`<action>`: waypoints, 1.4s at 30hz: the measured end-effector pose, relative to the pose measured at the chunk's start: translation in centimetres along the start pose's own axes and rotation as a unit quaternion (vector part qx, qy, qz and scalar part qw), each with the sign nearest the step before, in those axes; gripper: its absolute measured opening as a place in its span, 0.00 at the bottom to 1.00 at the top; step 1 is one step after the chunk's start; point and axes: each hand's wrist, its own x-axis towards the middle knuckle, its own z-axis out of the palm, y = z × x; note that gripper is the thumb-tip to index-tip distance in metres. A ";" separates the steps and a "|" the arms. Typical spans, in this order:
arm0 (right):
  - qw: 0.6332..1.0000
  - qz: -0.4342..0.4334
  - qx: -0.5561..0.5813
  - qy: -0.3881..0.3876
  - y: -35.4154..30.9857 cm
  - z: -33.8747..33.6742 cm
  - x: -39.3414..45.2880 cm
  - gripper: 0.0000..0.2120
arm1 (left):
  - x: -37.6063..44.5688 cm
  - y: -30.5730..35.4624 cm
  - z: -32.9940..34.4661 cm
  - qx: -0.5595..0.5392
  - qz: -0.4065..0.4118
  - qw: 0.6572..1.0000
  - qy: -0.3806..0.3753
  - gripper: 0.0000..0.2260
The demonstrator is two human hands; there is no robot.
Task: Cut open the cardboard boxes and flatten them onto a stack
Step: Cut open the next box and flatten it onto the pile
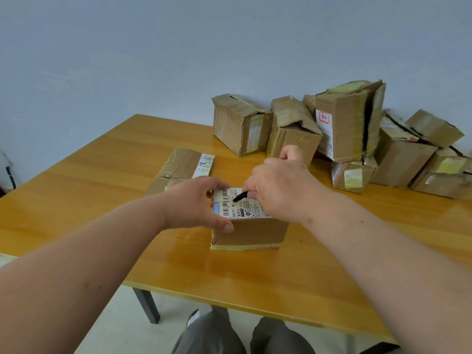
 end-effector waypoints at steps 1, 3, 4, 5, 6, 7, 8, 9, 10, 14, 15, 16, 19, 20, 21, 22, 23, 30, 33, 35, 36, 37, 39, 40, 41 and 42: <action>1.000 0.002 0.002 0.000 0.2 0.0 -0.1 0.13 | 0.0 0.2 -0.1 0.010 -0.002 1.000 0.000 0.39; 1.000 0.003 0.000 0.005 0.6 0.2 -0.3 0.13 | 0.0 0.4 -0.2 0.029 -0.007 1.000 0.001 0.40; 1.000 0.002 -0.005 0.006 0.9 0.2 -0.5 0.12 | -0.1 0.5 -0.3 0.040 -0.009 0.999 0.001 0.40; 1.000 0.003 -0.010 0.006 1.2 0.3 -0.7 0.12 | 0.0 0.5 -0.4 0.049 -0.010 0.999 0.000 0.40; 1.000 0.005 -0.014 0.008 1.6 0.4 -0.9 0.12 | 0.0 0.5 -0.4 0.055 -0.011 0.998 0.000 0.40; 1.000 0.010 -0.018 0.012 2.1 0.6 -1.2 0.12 | 0.0 0.6 -0.5 0.058 -0.011 0.998 -0.001 0.40; 0.999 0.015 -0.023 0.018 2.5 0.7 -1.5 0.12 | 0.0 0.6 -0.5 0.061 -0.010 0.998 -0.001 0.40; 0.999 0.021 -0.029 0.023 2.9 0.9 -1.9 0.12 | 0.0 0.6 -0.5 0.063 -0.010 0.998 0.000 0.40; 0.999 0.026 -0.034 0.026 3.3 1.0 -2.2 0.12 | 0.0 0.6 -0.5 0.063 -0.011 0.998 0.000 0.40; 0.999 0.033 -0.038 0.022 4.2 1.1 -3.1 0.13 | 0.0 0.9 -0.4 0.064 -0.014 0.998 0.003 0.40; 0.999 0.032 -0.040 0.020 4.3 1.1 -3.2 0.13 | -0.1 0.9 -0.4 0.068 -0.014 0.998 0.003 0.40; 0.998 0.030 -0.043 0.019 4.5 1.0 -3.3 0.13 | 0.0 1.0 -0.5 0.070 -0.015 0.997 0.002 0.40; 0.998 0.029 -0.046 0.020 4.8 1.1 -3.6 0.13 | 0.0 1.0 -0.5 0.065 -0.017 0.998 -0.002 0.40; 0.998 0.031 -0.046 0.018 4.9 1.2 -3.7 0.13 | 0.0 1.1 -0.5 0.067 -0.016 0.998 -0.003 0.40; 0.998 0.033 -0.045 0.015 5.0 1.3 -3.8 0.12 | 0.0 1.1 -0.5 0.070 -0.014 0.997 -0.004 0.40; 0.998 0.035 -0.043 0.014 5.1 1.4 -3.9 0.12 | 0.0 1.1 -0.5 0.072 -0.014 0.997 -0.004 0.40; 0.998 0.036 -0.042 0.015 5.2 1.5 -4.0 0.12 | -0.1 1.1 -0.5 0.073 -0.013 0.997 -0.003 0.40; 0.998 0.043 -0.049 0.000 5.5 1.1 -4.6 0.13 | 0.0 1.1 -0.4 0.069 -0.010 0.998 -0.005 0.40; 0.997 0.053 -0.051 -0.014 5.7 0.8 -5.0 0.13 | 0.1 1.0 -0.4 0.065 -0.009 0.998 -0.006 0.41; 0.996 0.060 -0.057 -0.014 6.0 0.8 -5.2 0.12 | 0.2 0.9 -0.4 0.064 -0.011 0.998 -0.007 0.42; 0.995 0.064 -0.069 -0.021 6.2 0.9 -5.5 0.12 | 0.2 0.9 -0.4 0.063 -0.012 0.998 -0.008 0.42; 0.993 0.066 -0.088 -0.038 6.5 1.2 -6.0 0.11 | 0.2 0.9 -0.5 0.062 -0.014 0.998 -0.011 0.42; 0.986 0.090 -0.107 -0.087 7.5 2.1 -7.8 0.10 | 0.1 0.9 -0.6 0.063 -0.016 0.998 -0.021 0.44; 0.983 0.121 -0.092 -0.102 8.0 2.6 -8.7 0.10 | 0.1 0.9 -0.6 0.063 -0.016 0.998 -0.023 0.45; 0.979 0.161 -0.064 -0.104 8.3 2.9 -9.4 0.11 | 0.1 1.0 -0.6 0.063 -0.017 0.998 -0.023 0.45; 0.973 0.207 -0.019 -0.098 8.4 3.1 -9.8 0.11 | 0.2 1.1 -0.6 0.068 -0.018 0.997 -0.021 0.44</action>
